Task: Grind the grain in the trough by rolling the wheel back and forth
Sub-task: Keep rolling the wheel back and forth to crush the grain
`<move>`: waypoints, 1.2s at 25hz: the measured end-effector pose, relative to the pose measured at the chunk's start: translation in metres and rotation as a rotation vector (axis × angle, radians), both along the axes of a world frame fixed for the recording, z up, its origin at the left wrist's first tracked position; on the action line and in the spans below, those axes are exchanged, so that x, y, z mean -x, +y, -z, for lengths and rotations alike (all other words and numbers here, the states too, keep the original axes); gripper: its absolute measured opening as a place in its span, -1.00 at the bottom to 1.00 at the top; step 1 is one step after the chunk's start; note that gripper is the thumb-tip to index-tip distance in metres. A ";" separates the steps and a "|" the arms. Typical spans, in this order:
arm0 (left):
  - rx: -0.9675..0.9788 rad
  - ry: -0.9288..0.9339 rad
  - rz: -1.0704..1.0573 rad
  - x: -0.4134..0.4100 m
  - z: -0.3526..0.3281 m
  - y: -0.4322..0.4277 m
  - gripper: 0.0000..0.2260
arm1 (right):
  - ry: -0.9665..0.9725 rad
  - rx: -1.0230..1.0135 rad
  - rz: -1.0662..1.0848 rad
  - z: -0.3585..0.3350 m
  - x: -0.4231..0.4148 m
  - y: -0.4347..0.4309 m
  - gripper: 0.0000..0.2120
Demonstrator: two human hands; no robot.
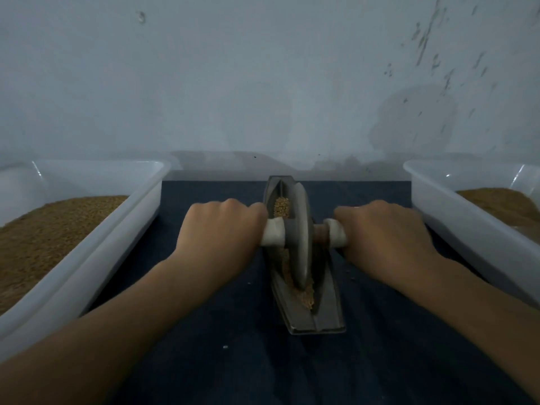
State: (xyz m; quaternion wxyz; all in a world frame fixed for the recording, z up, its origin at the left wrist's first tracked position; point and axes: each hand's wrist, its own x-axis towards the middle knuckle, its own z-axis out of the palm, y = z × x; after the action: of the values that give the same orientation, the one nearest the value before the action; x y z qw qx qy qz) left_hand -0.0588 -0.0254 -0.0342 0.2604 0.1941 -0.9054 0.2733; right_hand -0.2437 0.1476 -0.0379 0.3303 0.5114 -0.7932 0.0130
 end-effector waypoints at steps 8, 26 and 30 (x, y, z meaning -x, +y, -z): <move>-0.100 0.023 -0.135 0.042 0.006 -0.032 -0.81 | -0.140 0.000 0.087 -0.008 0.022 -0.053 -0.69; -0.207 0.044 -0.159 0.052 0.006 -0.042 -0.93 | -0.144 -0.085 0.120 -0.022 0.029 -0.075 -0.80; -0.186 0.016 -0.117 0.033 0.004 -0.027 -0.82 | -0.133 -0.082 0.066 -0.017 0.019 -0.048 -0.71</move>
State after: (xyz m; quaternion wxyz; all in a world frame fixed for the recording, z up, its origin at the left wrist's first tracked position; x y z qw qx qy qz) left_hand -0.0919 -0.0520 -0.0382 0.2323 0.2721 -0.9119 0.2013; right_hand -0.2622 0.0998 -0.0209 0.2559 0.4963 -0.8296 0.0035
